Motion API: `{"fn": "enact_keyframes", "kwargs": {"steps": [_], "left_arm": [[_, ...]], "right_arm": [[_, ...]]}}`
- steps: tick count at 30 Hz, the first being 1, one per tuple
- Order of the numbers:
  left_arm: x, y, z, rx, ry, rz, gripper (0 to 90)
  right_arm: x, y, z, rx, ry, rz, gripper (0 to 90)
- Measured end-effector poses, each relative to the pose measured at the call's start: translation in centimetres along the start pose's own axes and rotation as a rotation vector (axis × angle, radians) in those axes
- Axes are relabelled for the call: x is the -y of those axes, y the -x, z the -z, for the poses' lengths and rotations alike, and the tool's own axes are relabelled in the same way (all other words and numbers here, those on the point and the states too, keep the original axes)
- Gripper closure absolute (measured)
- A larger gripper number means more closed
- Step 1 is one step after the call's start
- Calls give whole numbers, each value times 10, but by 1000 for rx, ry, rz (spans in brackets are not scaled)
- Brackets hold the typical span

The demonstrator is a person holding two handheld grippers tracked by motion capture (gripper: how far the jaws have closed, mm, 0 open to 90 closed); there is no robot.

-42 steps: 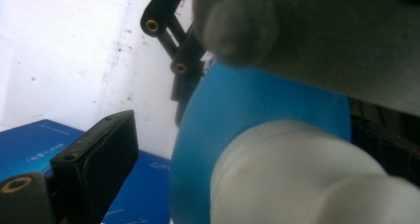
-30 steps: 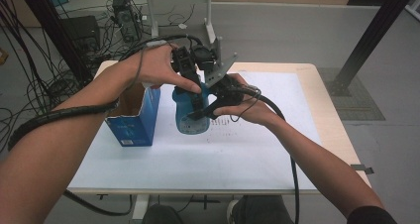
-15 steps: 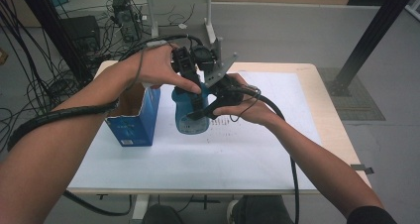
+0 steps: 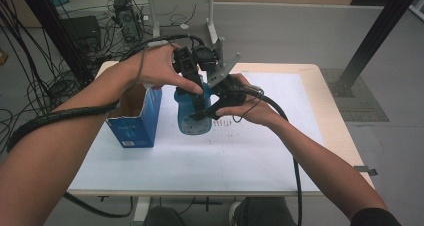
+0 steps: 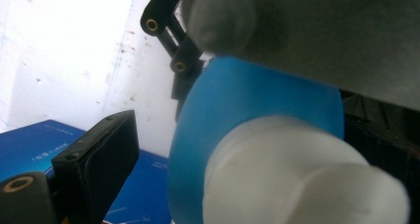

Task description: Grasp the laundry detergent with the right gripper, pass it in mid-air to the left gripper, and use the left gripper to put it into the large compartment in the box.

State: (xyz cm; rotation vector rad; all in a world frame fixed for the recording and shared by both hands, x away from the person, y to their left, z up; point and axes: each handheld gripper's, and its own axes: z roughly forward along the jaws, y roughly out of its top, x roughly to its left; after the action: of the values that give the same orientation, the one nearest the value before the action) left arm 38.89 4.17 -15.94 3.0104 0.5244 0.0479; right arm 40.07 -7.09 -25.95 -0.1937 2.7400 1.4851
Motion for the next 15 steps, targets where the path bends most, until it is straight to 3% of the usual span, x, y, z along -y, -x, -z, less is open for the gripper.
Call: {"fn": "enact_keyframes", "kwargs": {"steps": [15], "left_arm": [[1,0,-2,-11,-5,-6,70]], "right_arm": [[-1,-1,-1,0,4,3,432]]}}
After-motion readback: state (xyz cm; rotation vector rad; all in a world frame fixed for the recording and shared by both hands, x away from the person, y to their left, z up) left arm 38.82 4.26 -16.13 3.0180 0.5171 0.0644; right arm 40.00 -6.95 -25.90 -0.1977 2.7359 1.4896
